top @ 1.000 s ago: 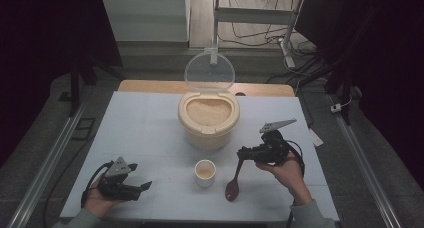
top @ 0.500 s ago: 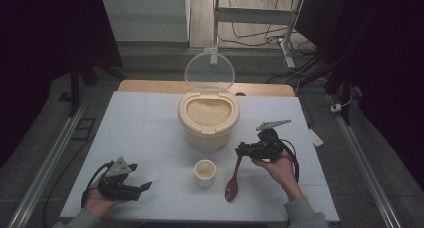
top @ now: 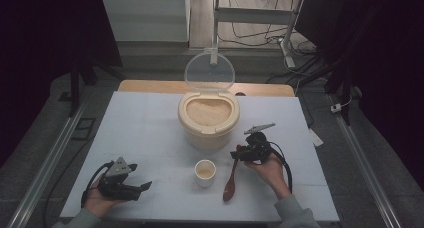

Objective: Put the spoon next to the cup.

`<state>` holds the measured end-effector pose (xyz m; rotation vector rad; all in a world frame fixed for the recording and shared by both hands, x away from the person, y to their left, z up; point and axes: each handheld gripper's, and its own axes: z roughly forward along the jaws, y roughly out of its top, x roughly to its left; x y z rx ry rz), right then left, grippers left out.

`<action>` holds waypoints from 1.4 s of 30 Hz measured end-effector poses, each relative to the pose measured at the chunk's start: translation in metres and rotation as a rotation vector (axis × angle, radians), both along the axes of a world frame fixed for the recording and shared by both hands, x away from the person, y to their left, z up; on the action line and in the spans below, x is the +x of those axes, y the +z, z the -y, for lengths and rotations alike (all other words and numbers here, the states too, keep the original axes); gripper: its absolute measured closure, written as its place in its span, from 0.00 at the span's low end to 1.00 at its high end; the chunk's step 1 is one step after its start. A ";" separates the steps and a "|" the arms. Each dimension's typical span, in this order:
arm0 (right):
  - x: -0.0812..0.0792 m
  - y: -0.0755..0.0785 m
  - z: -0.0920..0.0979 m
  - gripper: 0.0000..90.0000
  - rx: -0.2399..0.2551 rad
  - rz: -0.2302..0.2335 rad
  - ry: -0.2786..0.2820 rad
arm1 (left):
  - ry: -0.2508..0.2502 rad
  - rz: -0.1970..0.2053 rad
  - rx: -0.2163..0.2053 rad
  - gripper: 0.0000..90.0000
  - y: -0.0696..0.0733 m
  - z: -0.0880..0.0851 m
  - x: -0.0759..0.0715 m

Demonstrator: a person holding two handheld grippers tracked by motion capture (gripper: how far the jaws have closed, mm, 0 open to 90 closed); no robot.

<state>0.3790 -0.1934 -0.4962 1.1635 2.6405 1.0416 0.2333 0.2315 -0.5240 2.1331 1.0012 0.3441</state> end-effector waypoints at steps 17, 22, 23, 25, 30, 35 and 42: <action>-0.001 -0.015 -0.008 0.51 -0.138 0.048 -0.082 | -0.001 0.000 0.003 0.19 0.000 0.000 0.000; -0.002 -0.012 -0.006 0.48 -0.125 0.074 -0.106 | -0.001 0.001 0.004 0.19 0.000 0.000 0.000; -0.003 -0.010 -0.004 0.47 -0.111 0.082 -0.110 | -0.001 0.002 0.004 0.19 0.000 0.000 0.000; -0.005 -0.005 0.001 0.48 -0.079 0.106 -0.106 | 0.000 0.003 0.004 0.19 0.000 0.000 0.000; -0.020 0.007 0.022 0.47 0.038 0.172 -0.023 | 0.006 0.009 0.000 0.19 0.001 -0.001 -0.001; -0.037 0.014 0.045 0.48 0.107 0.231 -0.004 | 0.012 0.015 -0.003 0.19 0.002 -0.001 -0.001; -0.065 0.018 0.079 0.48 0.128 0.297 0.038 | 0.032 0.023 -0.021 0.18 0.004 -0.002 -0.002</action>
